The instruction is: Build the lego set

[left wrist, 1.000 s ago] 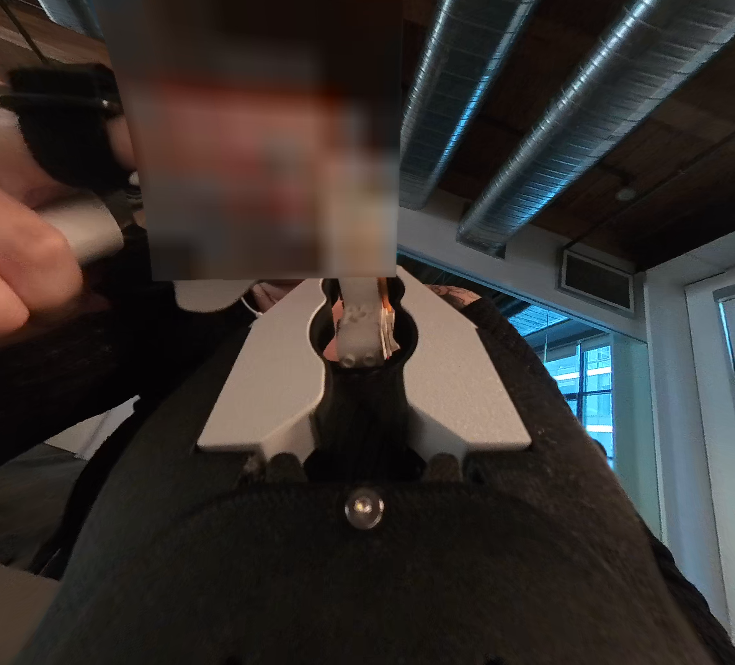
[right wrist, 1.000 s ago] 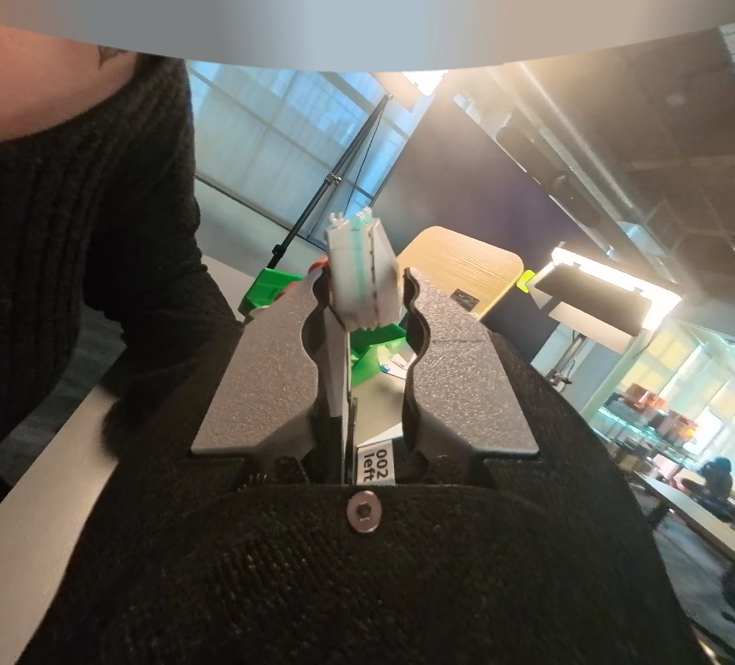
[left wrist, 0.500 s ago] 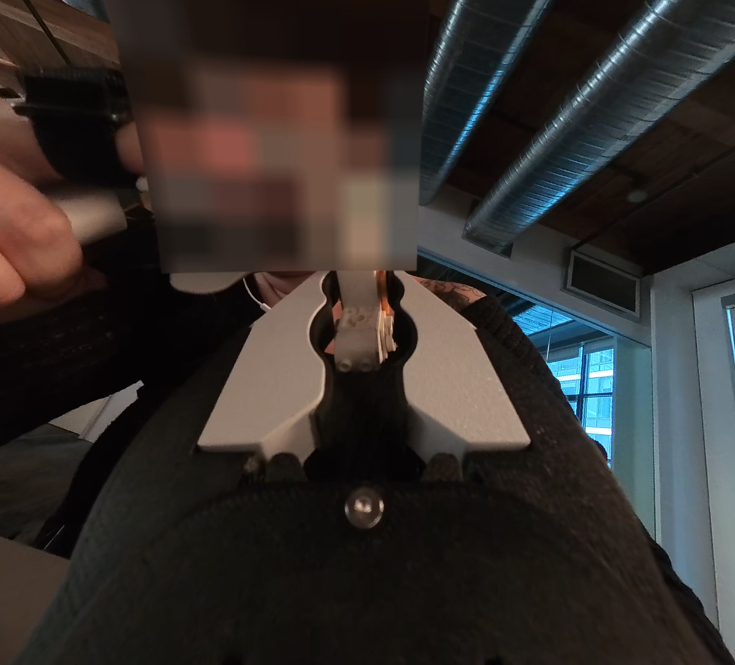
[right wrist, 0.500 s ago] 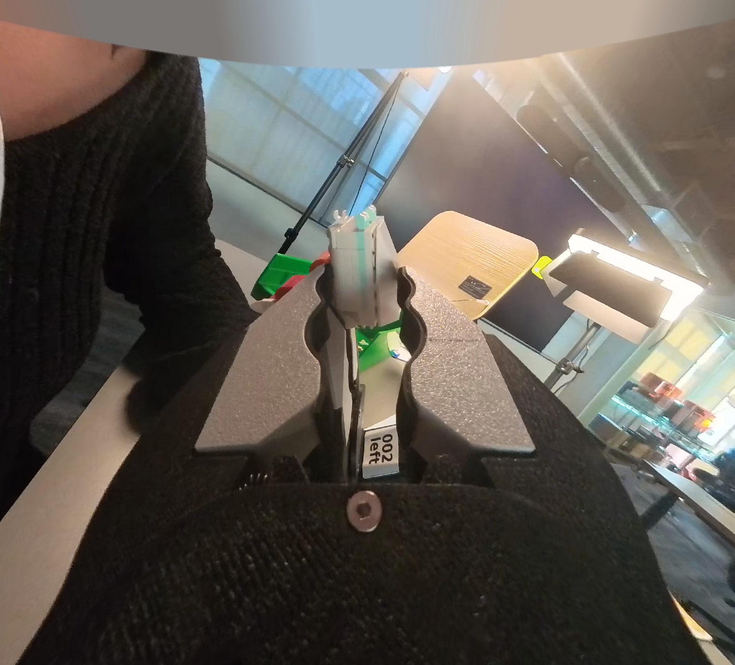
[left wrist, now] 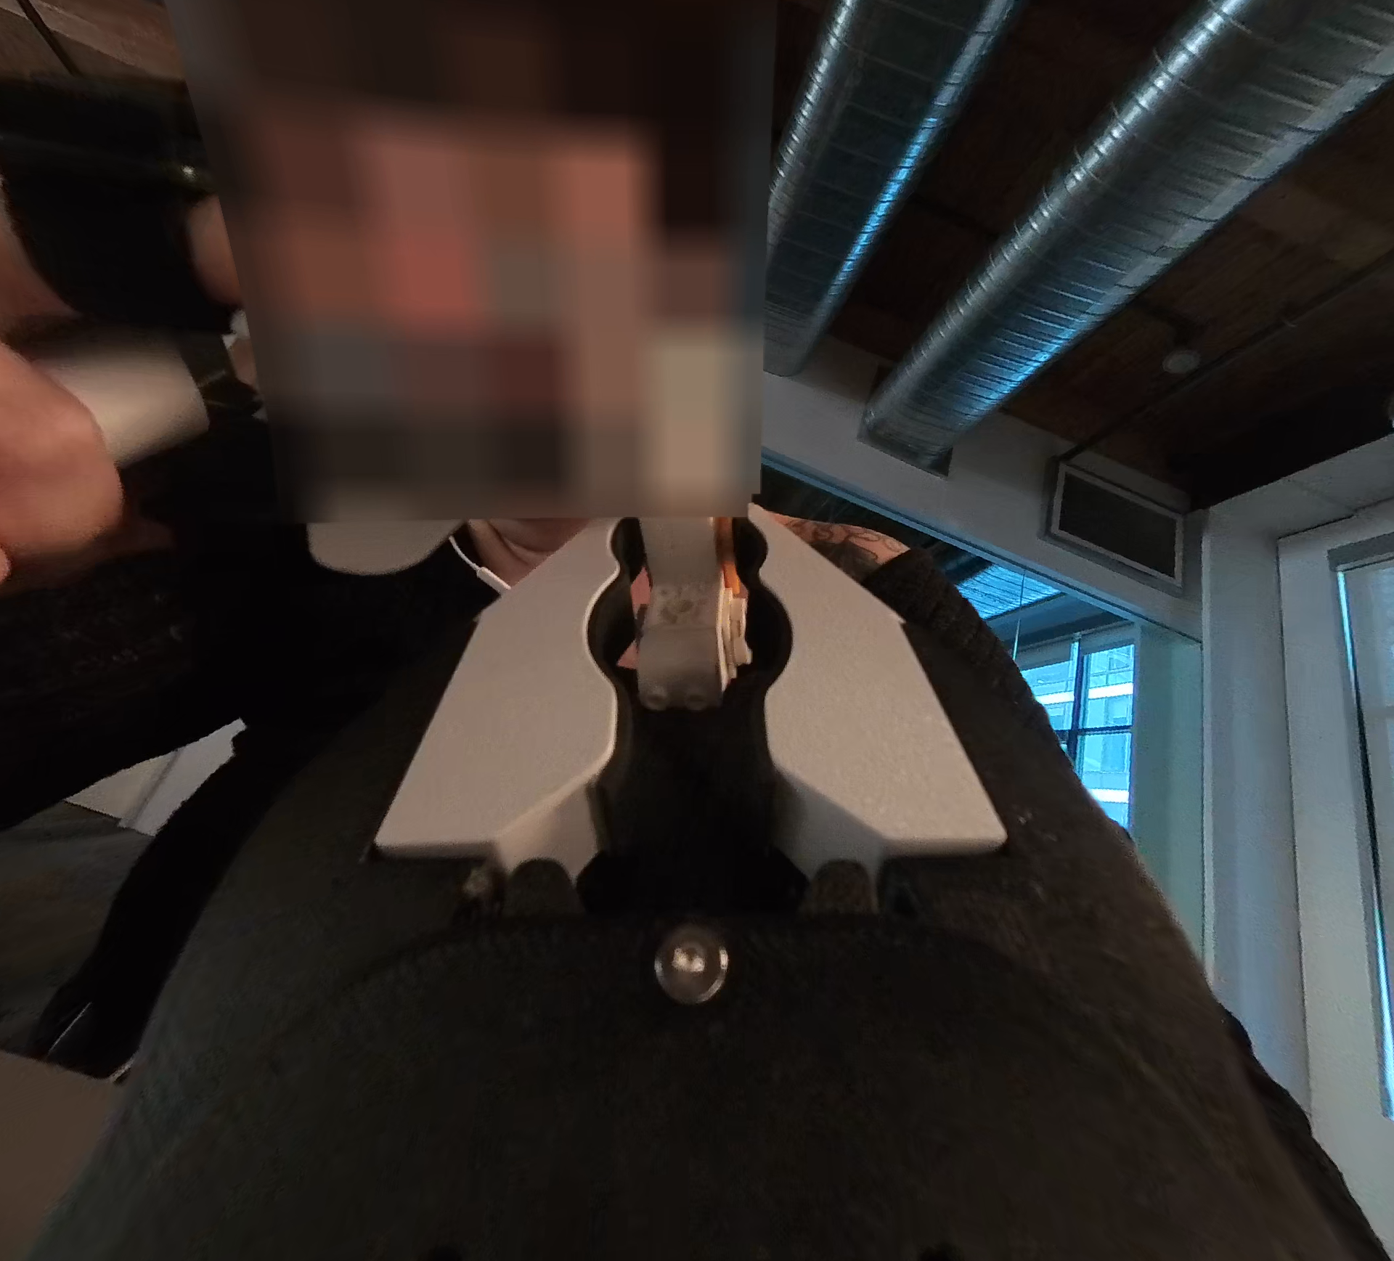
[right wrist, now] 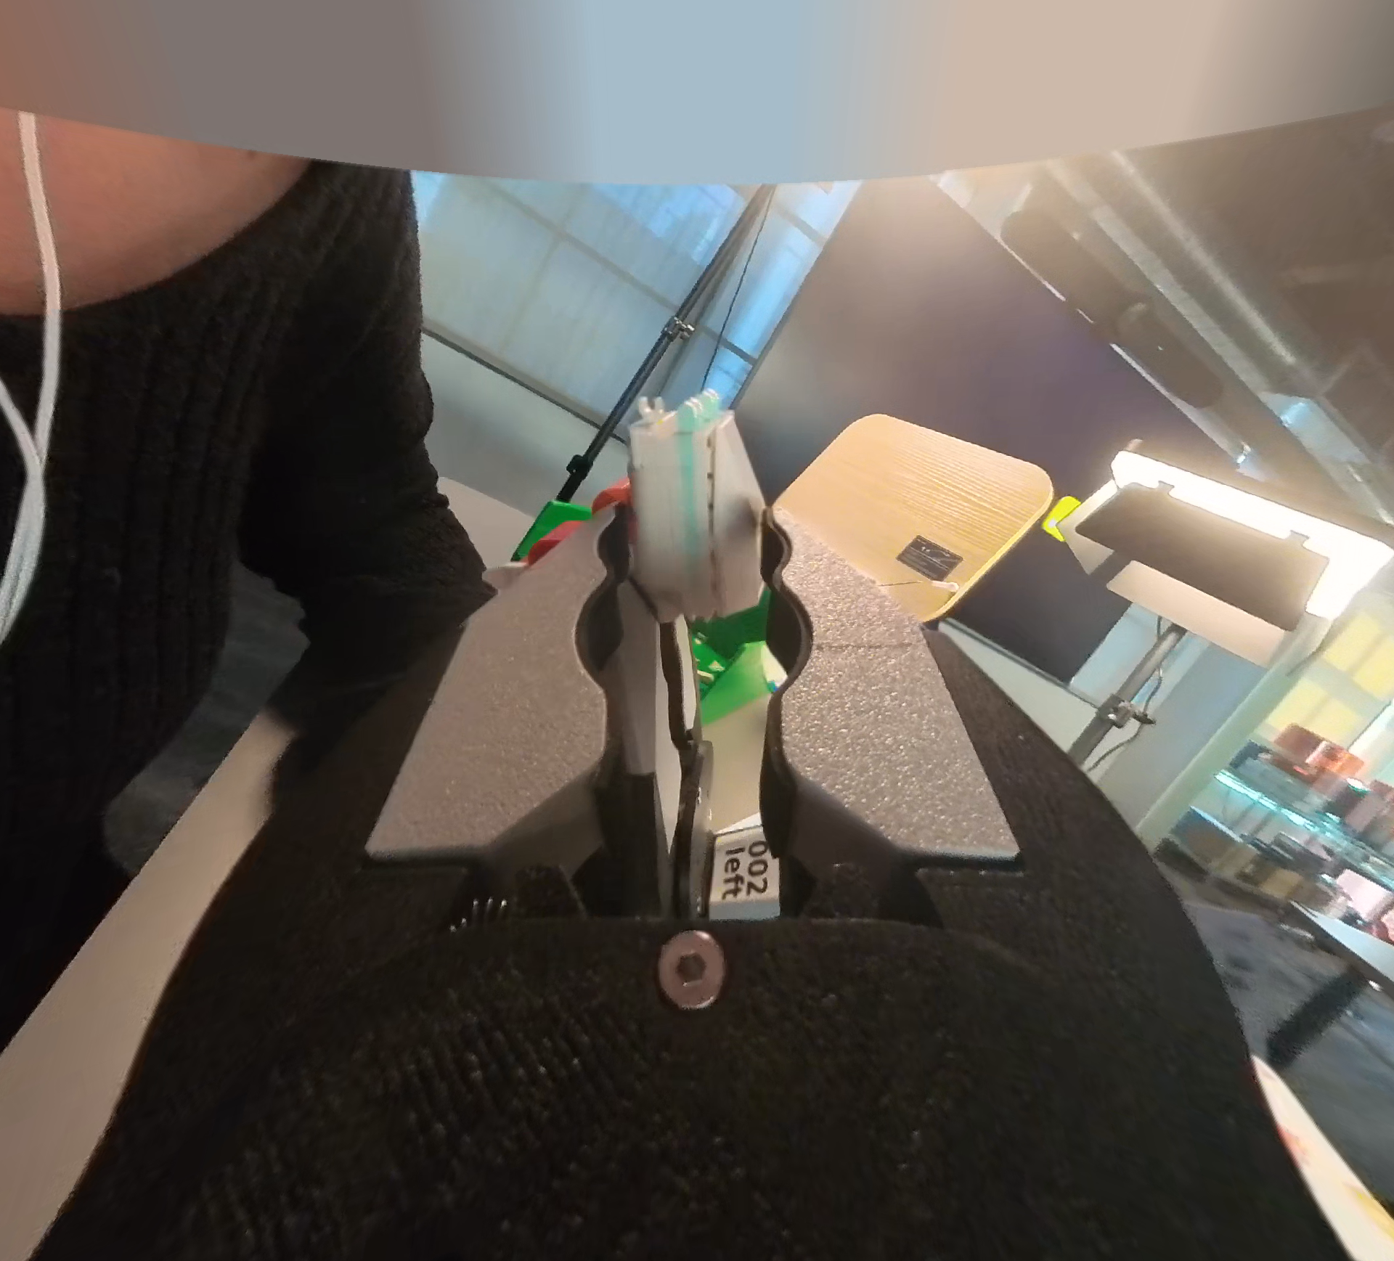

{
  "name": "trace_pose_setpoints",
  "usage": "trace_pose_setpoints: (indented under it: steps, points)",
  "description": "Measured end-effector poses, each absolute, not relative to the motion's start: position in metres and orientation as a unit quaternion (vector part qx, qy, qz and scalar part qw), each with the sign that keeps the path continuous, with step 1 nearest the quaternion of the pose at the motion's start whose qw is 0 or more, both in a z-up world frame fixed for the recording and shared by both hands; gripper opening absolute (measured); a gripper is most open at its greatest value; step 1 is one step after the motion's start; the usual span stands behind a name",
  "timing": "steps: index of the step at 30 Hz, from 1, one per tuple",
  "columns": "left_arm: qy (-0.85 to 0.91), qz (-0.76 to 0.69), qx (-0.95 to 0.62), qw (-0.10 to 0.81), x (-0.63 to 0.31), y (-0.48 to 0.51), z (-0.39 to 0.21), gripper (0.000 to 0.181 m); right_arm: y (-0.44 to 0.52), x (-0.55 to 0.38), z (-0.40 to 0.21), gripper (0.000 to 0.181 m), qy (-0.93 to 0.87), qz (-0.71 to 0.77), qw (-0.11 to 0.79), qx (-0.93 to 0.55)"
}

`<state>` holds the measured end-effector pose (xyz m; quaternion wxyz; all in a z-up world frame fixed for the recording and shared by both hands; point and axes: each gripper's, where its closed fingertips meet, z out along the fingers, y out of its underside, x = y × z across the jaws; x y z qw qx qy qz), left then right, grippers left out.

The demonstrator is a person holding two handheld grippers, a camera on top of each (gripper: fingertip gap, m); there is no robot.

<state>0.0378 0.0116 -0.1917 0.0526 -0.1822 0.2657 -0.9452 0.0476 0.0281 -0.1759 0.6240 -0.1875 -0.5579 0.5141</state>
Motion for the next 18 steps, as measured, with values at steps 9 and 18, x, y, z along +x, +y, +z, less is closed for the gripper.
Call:
trace_pose_setpoints:
  steps: [9, 18]
  points:
    - [0.266, -0.947, -0.177, 0.041, 0.0373, 0.0103, -0.1912, 0.022, 0.0318, 0.0441, -0.1827, 0.031, -0.570, 0.523, 0.601, -0.200]
    - [0.270, -0.946, -0.175, 0.039, 0.0366, 0.0088, -0.1914, 0.022, 0.0318, 0.0434, -0.1824, 0.030, -0.578, 0.508, 0.605, -0.204]
